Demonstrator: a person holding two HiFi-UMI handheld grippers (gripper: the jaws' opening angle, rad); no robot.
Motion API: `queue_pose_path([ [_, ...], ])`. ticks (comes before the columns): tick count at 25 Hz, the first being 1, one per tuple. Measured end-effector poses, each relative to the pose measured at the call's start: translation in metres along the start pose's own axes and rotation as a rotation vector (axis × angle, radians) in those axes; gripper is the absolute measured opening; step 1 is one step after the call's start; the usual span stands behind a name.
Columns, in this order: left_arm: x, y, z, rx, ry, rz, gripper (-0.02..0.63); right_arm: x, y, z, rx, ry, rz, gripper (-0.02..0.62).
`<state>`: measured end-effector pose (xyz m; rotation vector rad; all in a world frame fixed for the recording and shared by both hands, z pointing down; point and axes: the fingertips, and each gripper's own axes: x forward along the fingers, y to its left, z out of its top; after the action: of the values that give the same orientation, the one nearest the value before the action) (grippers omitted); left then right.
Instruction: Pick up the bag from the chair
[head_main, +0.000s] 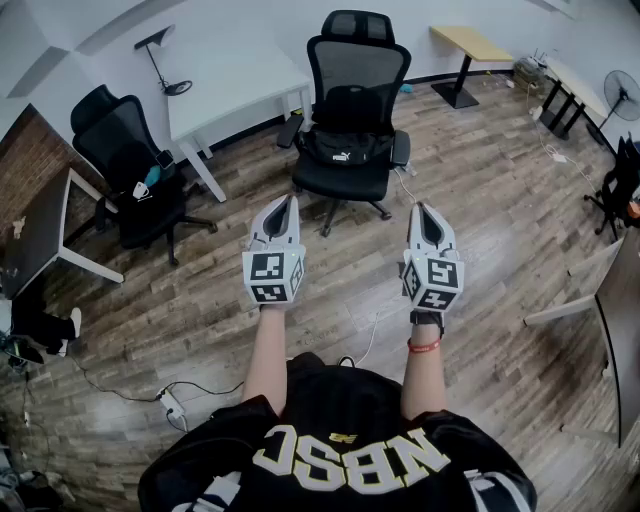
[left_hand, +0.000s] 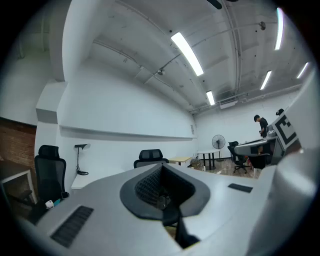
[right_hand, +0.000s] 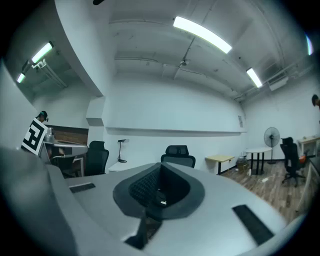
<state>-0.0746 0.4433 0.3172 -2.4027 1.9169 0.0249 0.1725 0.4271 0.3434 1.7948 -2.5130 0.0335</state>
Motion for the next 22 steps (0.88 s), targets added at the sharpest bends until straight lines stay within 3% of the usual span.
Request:
queue_pose_path([
  [11, 0.04, 0.008, -0.027, -0.018, 0.032, -0.035, 0.014, 0.059, 0.012, -0.019, 0.067, 0.022, 0.057, 0.006],
  [16, 0.102, 0.04, -0.04, -0.034, 0.022, -0.069, 0.014, 0.122, 0.01, -0.026, 0.069, 0.042, 0.035, 0.006],
  [22, 0.195, 0.093, -0.027, -0.053, -0.011, -0.112, 0.014, 0.223, 0.014, -0.007, 0.075, 0.047, 0.009, 0.006],
])
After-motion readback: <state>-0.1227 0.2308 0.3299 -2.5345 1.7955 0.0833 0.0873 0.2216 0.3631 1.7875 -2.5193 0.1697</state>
